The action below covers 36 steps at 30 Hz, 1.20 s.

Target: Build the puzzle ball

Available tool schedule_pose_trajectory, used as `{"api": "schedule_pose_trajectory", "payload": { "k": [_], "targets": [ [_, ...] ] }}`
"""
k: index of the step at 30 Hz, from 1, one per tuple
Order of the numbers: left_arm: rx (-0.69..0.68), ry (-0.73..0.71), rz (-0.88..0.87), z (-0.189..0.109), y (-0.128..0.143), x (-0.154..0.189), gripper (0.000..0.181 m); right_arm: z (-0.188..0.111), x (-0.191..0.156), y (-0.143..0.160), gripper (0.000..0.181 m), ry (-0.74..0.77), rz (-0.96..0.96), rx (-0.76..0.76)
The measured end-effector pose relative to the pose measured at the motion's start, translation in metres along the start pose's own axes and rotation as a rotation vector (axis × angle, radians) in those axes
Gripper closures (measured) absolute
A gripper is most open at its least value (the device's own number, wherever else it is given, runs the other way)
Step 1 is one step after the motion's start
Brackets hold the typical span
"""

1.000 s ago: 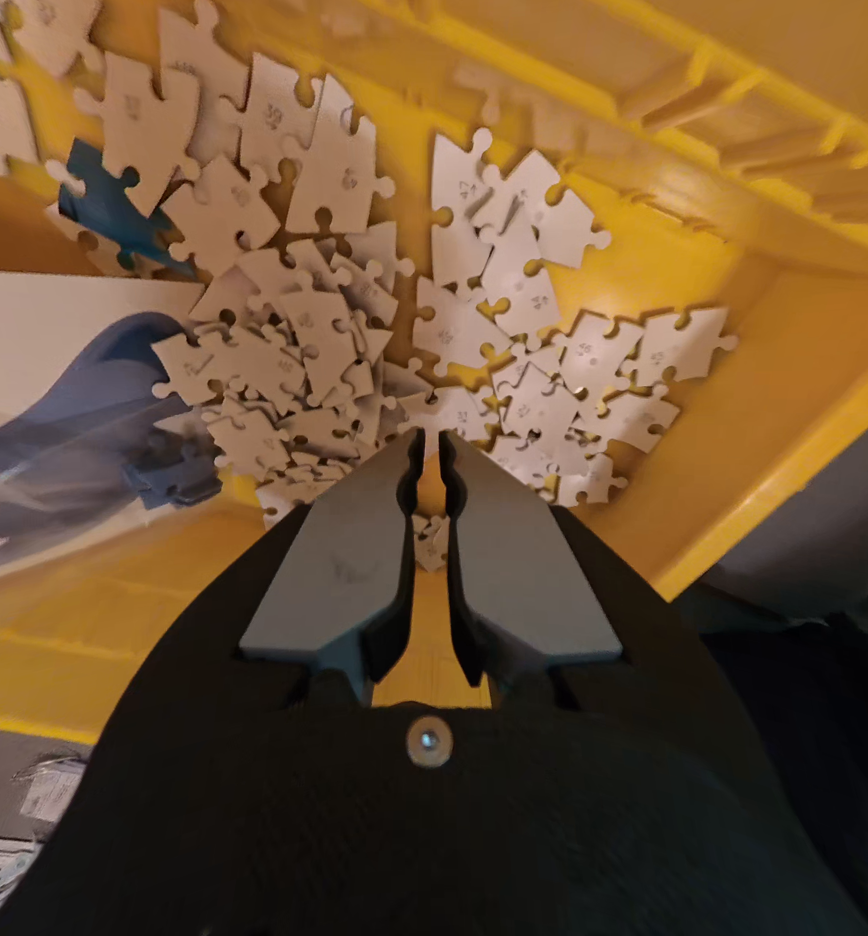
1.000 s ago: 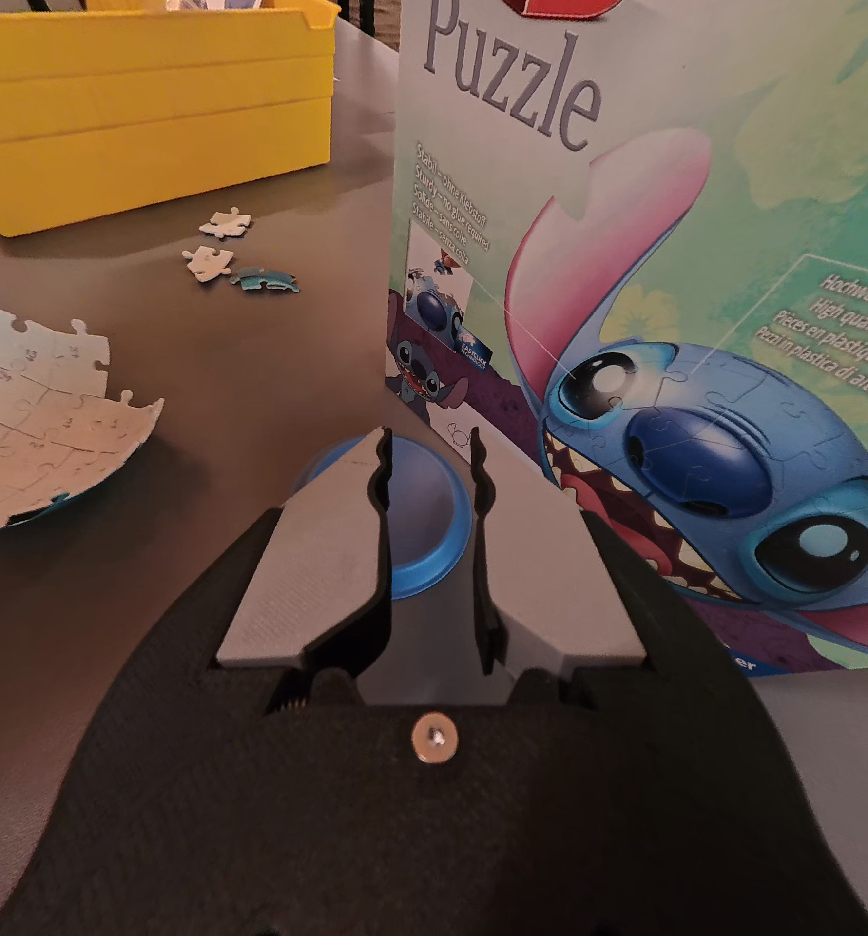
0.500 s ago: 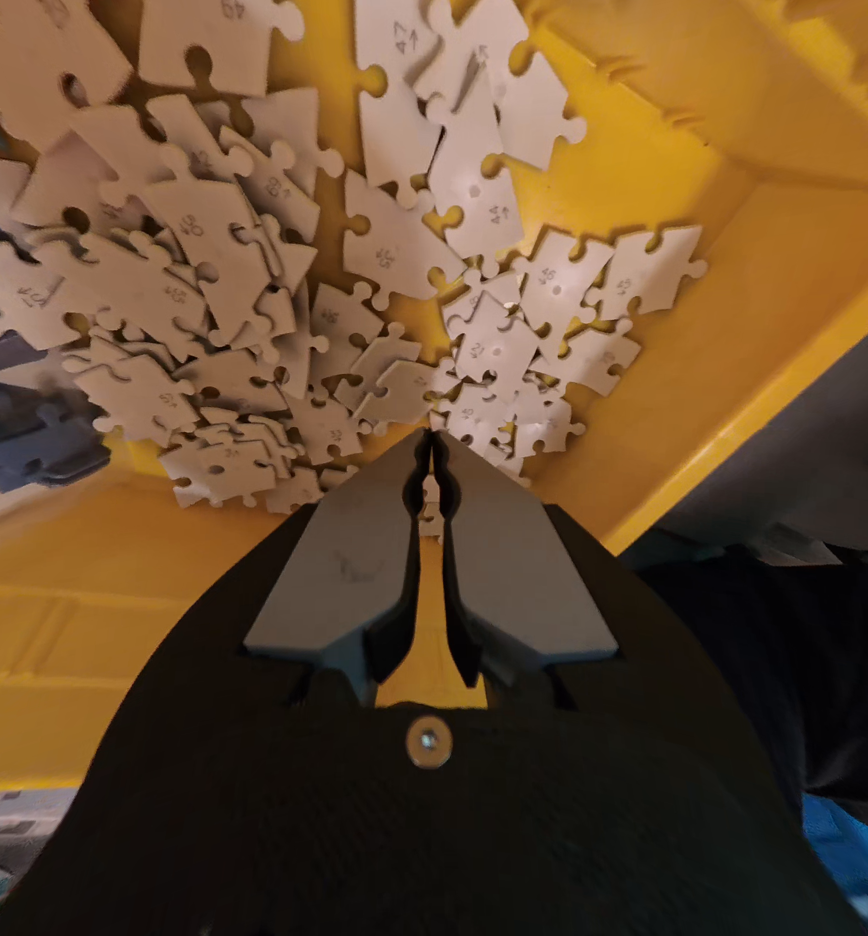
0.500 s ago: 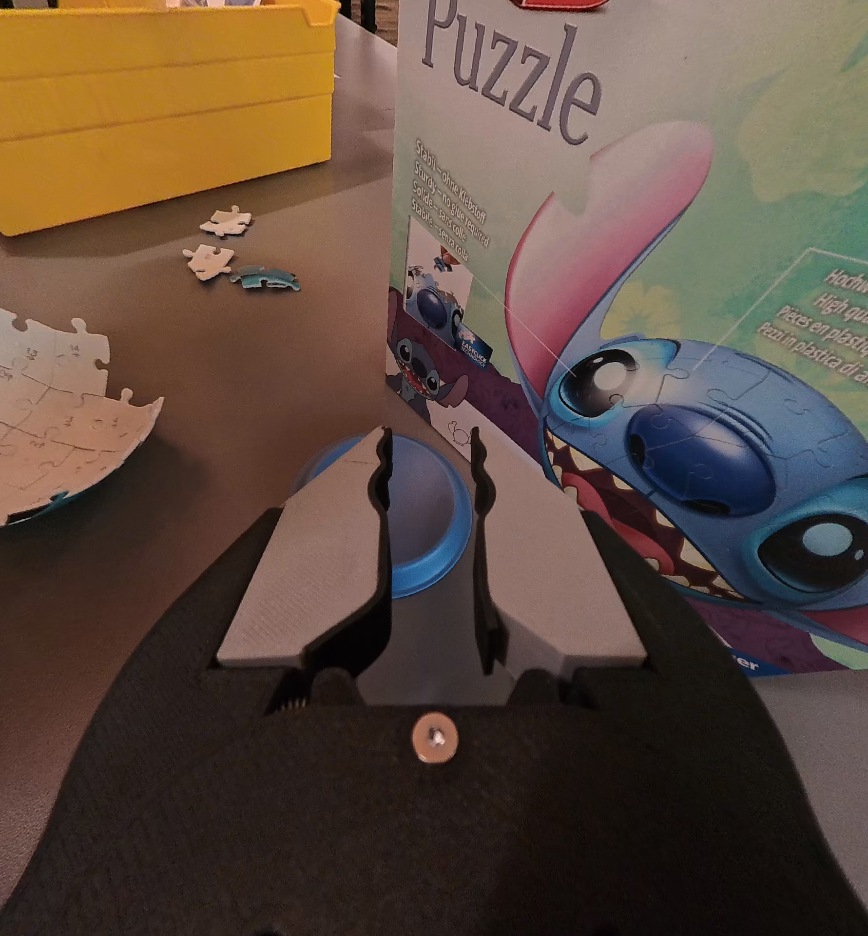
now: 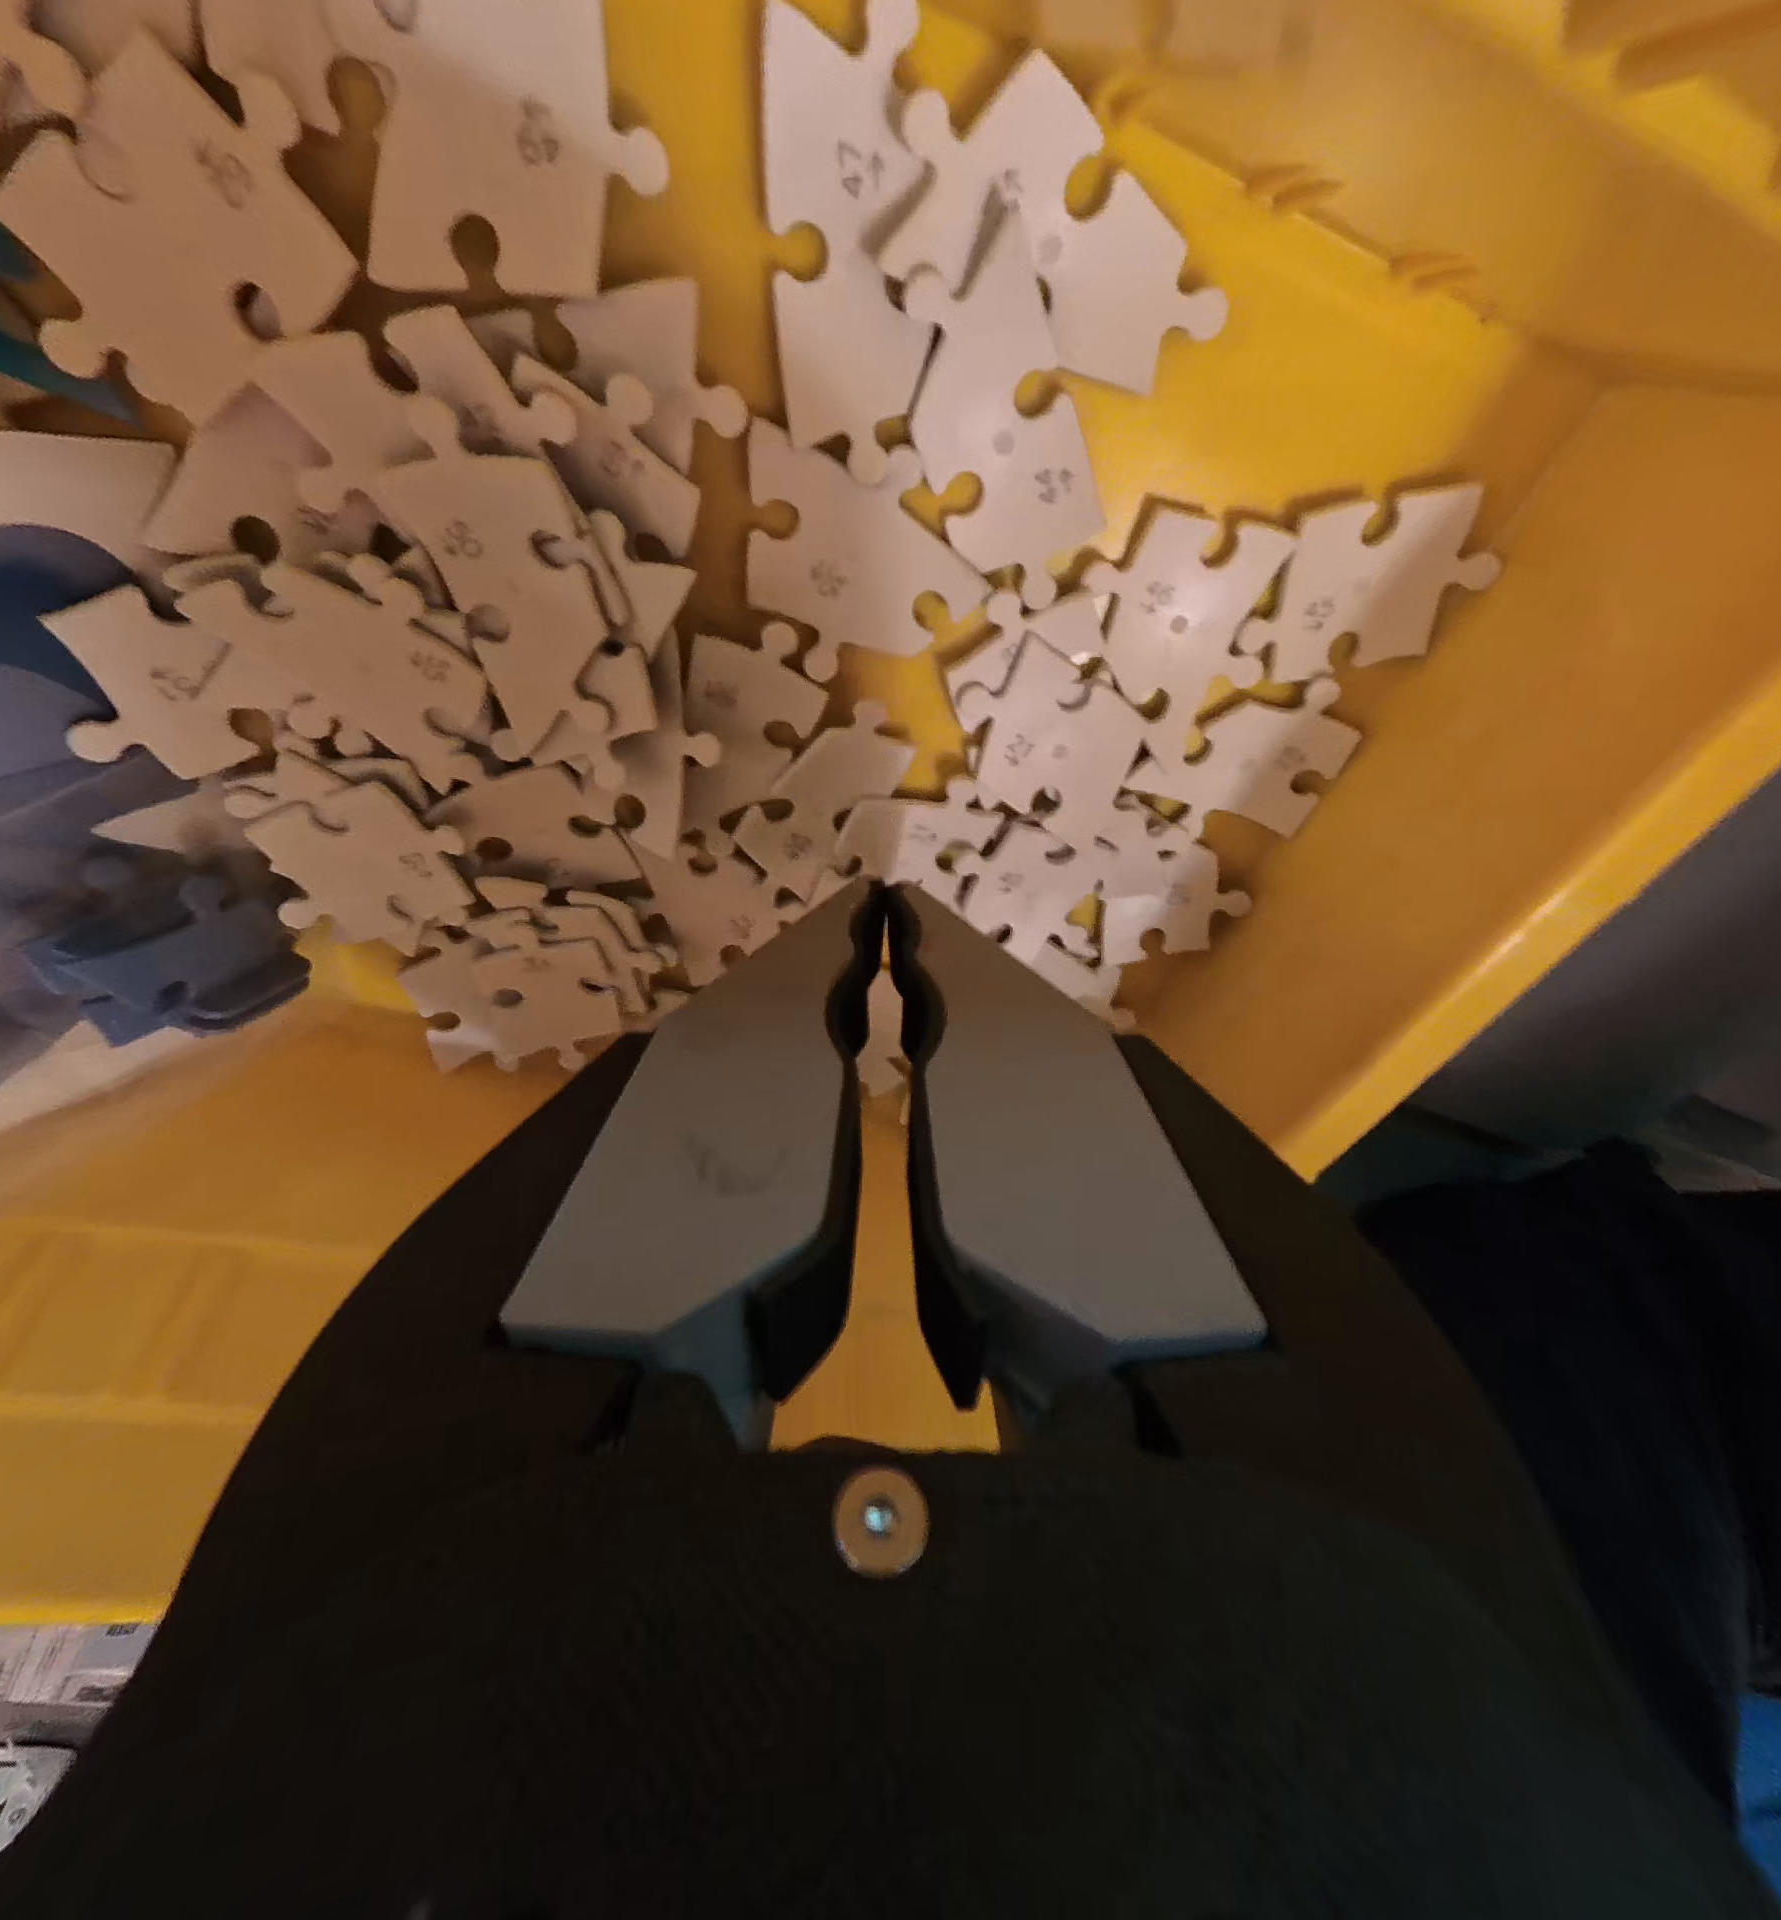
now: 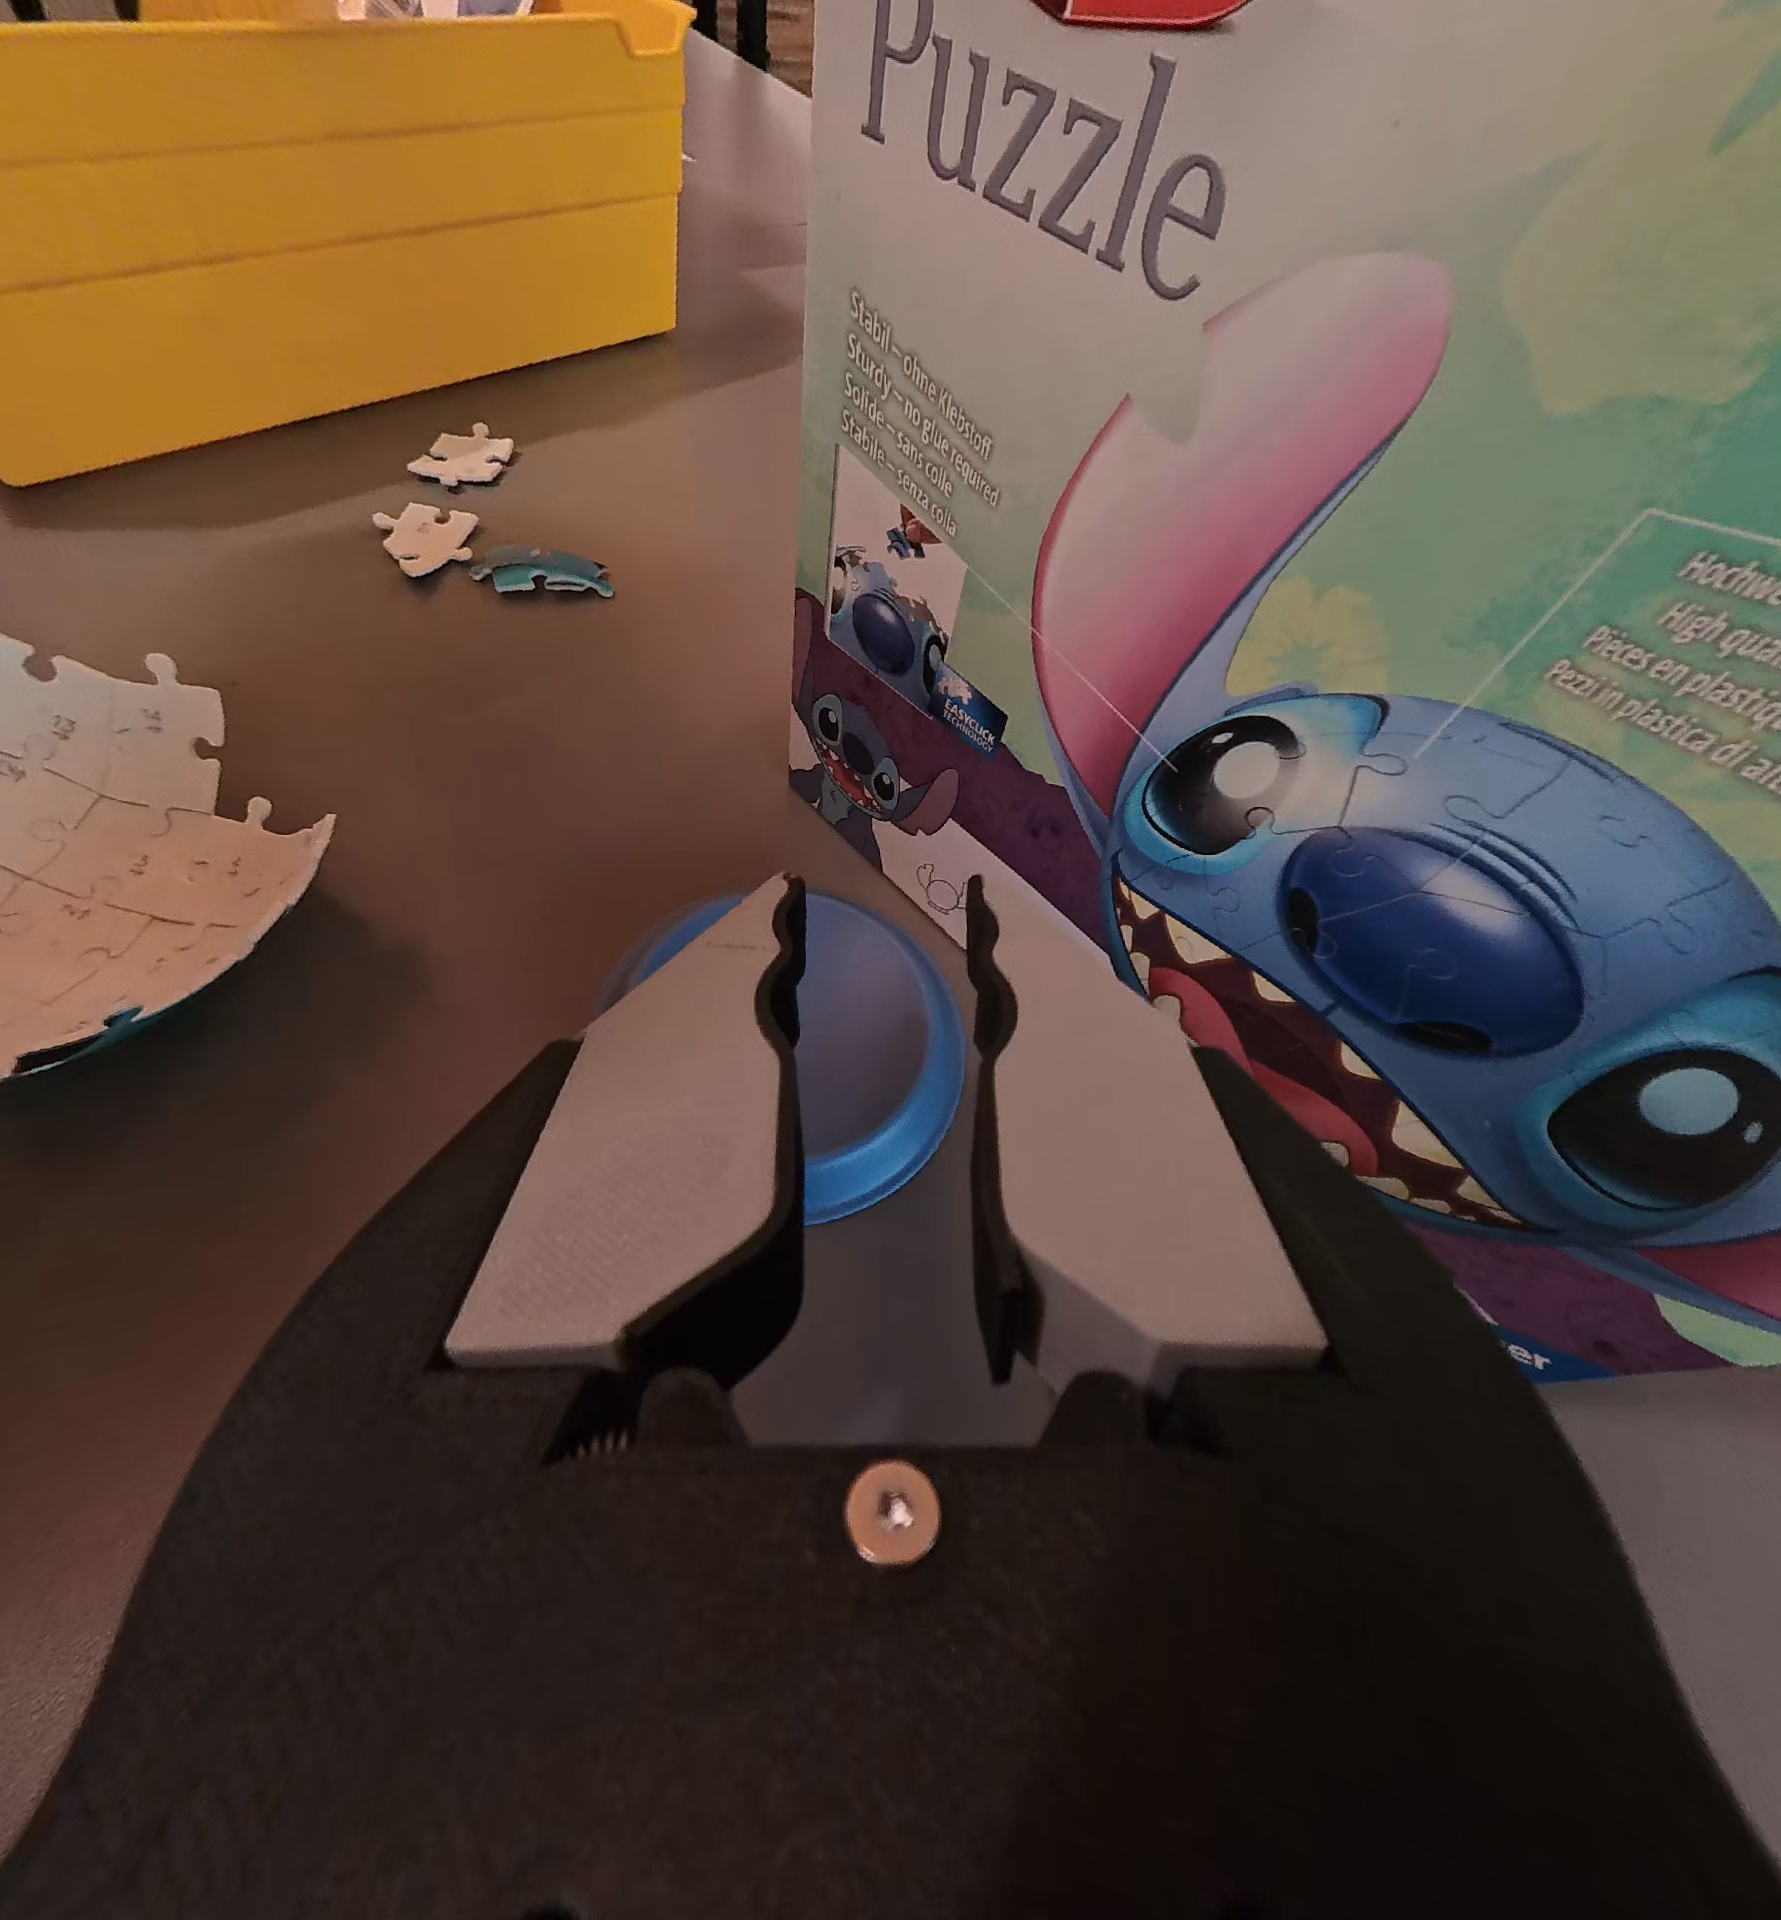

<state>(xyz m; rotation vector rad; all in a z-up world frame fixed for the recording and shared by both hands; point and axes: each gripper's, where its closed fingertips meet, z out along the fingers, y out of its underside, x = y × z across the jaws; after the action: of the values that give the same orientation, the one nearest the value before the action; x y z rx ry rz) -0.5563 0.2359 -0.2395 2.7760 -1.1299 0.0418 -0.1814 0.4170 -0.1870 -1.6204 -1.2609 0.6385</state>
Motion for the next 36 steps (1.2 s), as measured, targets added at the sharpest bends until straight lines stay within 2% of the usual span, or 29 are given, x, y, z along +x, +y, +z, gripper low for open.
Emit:
{"api": "schedule_pose_trajectory", "payload": {
  "k": [2,4,9,14,22,28,31,36],
  "targets": [
    [-0.015,0.044,0.011,0.001,0.006,0.009,0.181,0.001,-0.001,0.001,0.153,-0.003,-0.003,-0.006],
    [-0.019,0.025,0.007,0.001,0.011,0.004,0.181,0.001,-0.001,0.001,0.153,-0.004,-0.004,-0.007],
    [0.099,-0.076,0.006,-0.012,-0.012,-0.018,0.181,0.000,0.000,0.000,0.154,-0.001,-0.002,-0.002],
    [0.089,-0.178,0.035,-0.014,-0.010,-0.031,0.181,0.001,-0.001,0.000,0.153,-0.003,-0.002,-0.003],
    [0.084,-0.213,0.021,-0.009,-0.017,-0.042,0.181,-0.001,0.001,-0.001,0.154,0.005,-0.006,0.002],
    [0.219,-0.321,-0.026,-0.032,-0.034,-0.063,0.181,-0.001,0.001,-0.001,0.153,0.005,-0.006,0.004],
    [0.232,-0.335,-0.079,-0.037,-0.029,-0.070,0.181,-0.001,0.000,-0.001,0.153,0.002,-0.007,0.000],
    [0.115,-0.385,-0.171,-0.031,0.004,-0.087,0.181,-0.001,0.001,0.000,0.153,0.006,-0.009,-0.003]
  ]
}}
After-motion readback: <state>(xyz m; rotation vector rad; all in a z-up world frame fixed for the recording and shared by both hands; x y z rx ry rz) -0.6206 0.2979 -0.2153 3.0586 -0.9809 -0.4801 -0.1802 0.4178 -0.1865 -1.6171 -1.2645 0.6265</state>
